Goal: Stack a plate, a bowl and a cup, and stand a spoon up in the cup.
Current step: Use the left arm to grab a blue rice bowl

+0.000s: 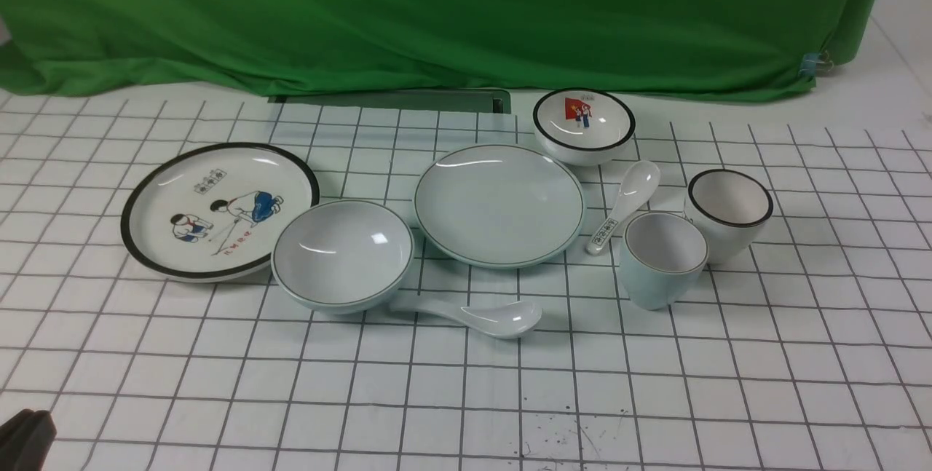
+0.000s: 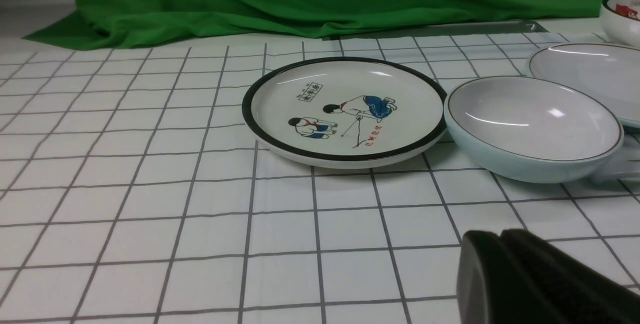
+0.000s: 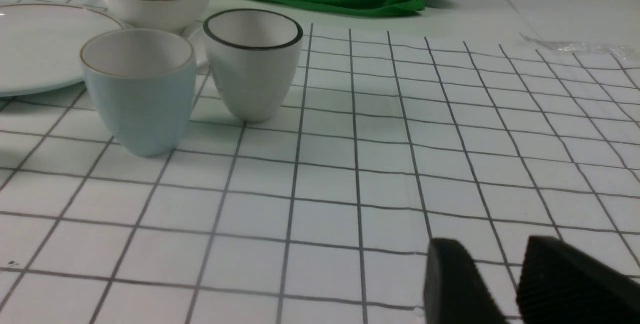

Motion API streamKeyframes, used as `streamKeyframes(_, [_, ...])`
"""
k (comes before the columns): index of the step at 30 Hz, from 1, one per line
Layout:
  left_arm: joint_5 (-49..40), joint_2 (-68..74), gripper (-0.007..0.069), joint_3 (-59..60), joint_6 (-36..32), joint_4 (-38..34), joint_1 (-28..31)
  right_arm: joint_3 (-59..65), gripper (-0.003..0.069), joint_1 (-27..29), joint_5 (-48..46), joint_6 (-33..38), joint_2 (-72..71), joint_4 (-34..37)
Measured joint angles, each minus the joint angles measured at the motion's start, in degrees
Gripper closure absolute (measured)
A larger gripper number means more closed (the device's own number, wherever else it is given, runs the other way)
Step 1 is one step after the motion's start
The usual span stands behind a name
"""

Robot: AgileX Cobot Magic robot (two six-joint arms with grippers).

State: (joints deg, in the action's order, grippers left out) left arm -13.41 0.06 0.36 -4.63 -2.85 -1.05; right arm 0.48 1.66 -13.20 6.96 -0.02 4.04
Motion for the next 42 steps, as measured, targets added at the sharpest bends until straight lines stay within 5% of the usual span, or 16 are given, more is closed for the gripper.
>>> streamKeyframes(15, [1.9,0.0,0.0653,0.0,0.0,0.0,0.0,0.0,0.0417,0.0,7.2,0.0,0.0,0.0])
streamKeyframes(20, [20.8,0.0,0.0653,0.0,0.0,0.1,0.0,0.0,0.0417,0.0,29.5,-1.6,0.0,0.0])
streamKeyframes(25, [43.4,-0.1,0.0653,0.0,0.1,0.1,0.0,0.0,0.0417,0.0,45.9,-17.5,0.0,-0.1])
streamKeyframes(31, [57.1,-0.1,0.0653,-0.2,14.5,0.8,0.0,0.0,0.0447,0.0,53.1,-25.9,0.3,-0.3])
streamKeyframes(35, [39.6,1.0,0.0653,-13.0,23.9,3.6,0.0,-8.7,0.0613,0.0,42.5,-23.4,3.2,-1.3])
streamKeyframes(42, [22.4,19.7,0.0653,-32.5,20.3,12.2,0.0,-27.1,0.0645,0.0,21.0,-5.5,17.6,-1.5])
